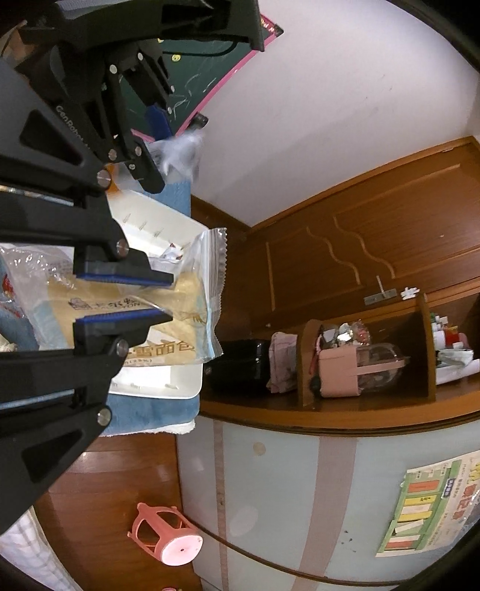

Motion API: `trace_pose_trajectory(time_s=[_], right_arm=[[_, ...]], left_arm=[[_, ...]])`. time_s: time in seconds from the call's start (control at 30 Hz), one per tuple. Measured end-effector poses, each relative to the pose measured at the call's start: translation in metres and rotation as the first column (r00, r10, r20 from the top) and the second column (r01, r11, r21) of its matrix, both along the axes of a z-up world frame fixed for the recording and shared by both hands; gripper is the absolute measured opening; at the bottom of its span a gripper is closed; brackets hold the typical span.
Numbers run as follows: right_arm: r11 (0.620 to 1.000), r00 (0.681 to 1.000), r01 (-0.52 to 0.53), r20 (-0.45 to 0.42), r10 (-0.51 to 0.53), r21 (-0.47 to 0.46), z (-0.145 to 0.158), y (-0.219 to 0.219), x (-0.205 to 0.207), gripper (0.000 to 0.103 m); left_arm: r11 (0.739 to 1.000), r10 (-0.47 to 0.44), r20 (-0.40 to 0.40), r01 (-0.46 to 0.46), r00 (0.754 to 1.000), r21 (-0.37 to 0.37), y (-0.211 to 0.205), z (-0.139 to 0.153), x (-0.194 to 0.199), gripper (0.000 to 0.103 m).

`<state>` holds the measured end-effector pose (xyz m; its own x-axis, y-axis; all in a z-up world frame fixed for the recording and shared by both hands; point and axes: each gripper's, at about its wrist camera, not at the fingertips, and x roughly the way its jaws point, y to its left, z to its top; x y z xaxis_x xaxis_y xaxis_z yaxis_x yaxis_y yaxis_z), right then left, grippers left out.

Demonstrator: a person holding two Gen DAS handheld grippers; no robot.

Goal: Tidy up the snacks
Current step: 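Carry both snacks over the white bin and release them inside, then withdraw both tools from the bin toward the remaining snacks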

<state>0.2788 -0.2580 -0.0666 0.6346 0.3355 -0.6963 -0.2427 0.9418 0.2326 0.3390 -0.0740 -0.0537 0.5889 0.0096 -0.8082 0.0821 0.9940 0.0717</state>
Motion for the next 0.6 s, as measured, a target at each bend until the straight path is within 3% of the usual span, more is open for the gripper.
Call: trace_pose_trajectory(time_s=[0.07,0.1,0.13,0.2,0.27,0.33,0.6], right_arm=[[1.0,1.0,-0.001,-0.01,0.0,-0.031,-0.005,0.005,0.003,0.018],[0.999,1.0,-0.003,-0.02,0.002,-0.047,-0.008,0.007,0.005,0.018],[0.999,1.0,-0.007,-0.028,0.006,-0.052,-0.01,0.009,0.007,0.021],[0.999,1.0,-0.015,-0.028,0.013,-0.044,-0.012,0.011,0.008,0.028],[0.999,1.0,-0.01,-0.013,0.01,-0.037,-0.01,0.011,0.007,0.047],[0.999,1.0,0.003,0.0,-0.003,-0.033,-0.008,0.01,0.005,0.054],[1.0,1.0,0.007,-0.006,-0.008,-0.024,-0.007,0.01,-0.004,0.054]], left_arm=[[1.0,0.008,-0.014,-0.008,1.0,0.001,0.001,-0.007,0.006,0.058],[1.0,0.011,-0.016,-0.011,1.0,-0.002,0.001,-0.01,0.008,0.073],[1.0,0.014,-0.013,-0.014,1.0,-0.005,0.002,-0.011,0.009,0.08],[1.0,0.019,-0.007,-0.019,1.0,-0.007,0.003,-0.013,0.01,0.081],[1.0,0.023,-0.017,-0.023,1.0,-0.006,0.004,-0.016,0.011,0.082],[1.0,0.028,-0.025,-0.028,0.999,-0.008,0.006,-0.018,0.011,0.082],[1.0,0.021,-0.016,-0.021,1.0,-0.016,0.01,-0.012,-0.003,0.082]])
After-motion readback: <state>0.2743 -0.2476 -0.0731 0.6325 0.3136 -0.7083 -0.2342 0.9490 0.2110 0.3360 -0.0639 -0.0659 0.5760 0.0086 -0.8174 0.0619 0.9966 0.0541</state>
